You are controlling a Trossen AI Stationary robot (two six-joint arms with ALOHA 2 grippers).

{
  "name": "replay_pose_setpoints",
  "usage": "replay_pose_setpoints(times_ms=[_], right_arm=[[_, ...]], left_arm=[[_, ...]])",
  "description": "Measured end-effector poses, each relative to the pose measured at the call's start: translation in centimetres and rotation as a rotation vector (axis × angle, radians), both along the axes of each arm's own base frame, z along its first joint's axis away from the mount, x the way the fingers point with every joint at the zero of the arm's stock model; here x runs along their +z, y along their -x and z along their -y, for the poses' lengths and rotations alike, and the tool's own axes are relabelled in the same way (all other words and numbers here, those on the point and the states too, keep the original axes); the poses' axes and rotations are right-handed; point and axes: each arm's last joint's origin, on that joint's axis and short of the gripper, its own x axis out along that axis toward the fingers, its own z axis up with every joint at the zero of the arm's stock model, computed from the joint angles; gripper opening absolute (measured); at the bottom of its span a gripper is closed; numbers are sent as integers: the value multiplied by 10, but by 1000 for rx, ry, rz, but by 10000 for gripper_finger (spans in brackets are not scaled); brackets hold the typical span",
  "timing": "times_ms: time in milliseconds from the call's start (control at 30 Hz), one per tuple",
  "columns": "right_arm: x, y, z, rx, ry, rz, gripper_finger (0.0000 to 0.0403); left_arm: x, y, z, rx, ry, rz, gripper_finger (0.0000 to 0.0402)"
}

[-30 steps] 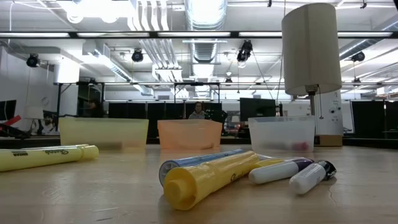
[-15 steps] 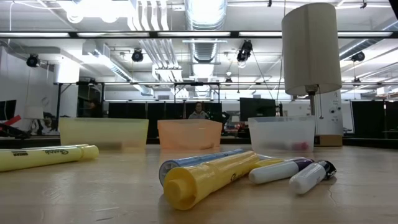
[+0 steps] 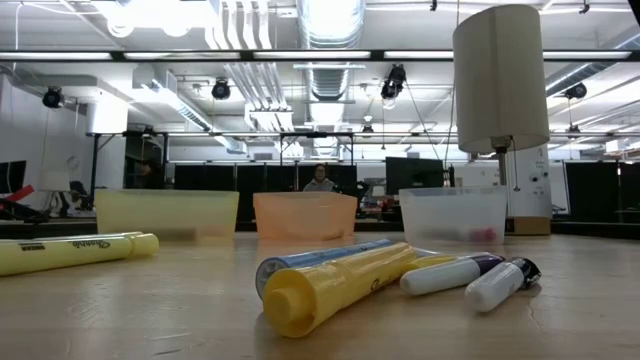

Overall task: Pick & Place Markers
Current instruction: Put the pink highlighter pen into the yellow bin

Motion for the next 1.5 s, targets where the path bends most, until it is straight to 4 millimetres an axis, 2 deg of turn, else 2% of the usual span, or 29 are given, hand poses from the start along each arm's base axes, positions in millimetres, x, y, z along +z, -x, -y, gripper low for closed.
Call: replay_pose_setpoints(times_ms=[100, 300, 333, 667, 867, 1133, 1267, 1400, 1500], right_arm=[[-1, -1, 0, 0, 3, -5, 168], [-1, -1, 1, -10, 9, 0, 55], [-1, -1, 1, -10, 9, 0, 51], [4, 4, 2, -9, -8, -6, 52], [10, 12, 4, -115, -9, -95, 52], [19, 36, 10, -219, -5, -283, 52], [21, 49, 14, -299, -3, -387, 52], [15, 57, 17, -314, -15, -518, 52], [6, 60, 19, -406, -18, -624, 52]], left_arm=[[0, 0, -1, 21, 5, -4, 62], [0, 0, -1, 28, 1, -4, 79], [0, 0, -1, 28, 1, -3, 81], [1, 3, -3, 56, 11, -3, 88], [-7, 10, -5, 76, -55, -104, 99], [-21, 19, -9, 91, -121, -261, 146], [-26, 23, -10, 104, -147, -319, 153], [-37, 25, -10, 92, -141, -407, 154], [-56, 23, -9, 89, -132, -490, 154]])
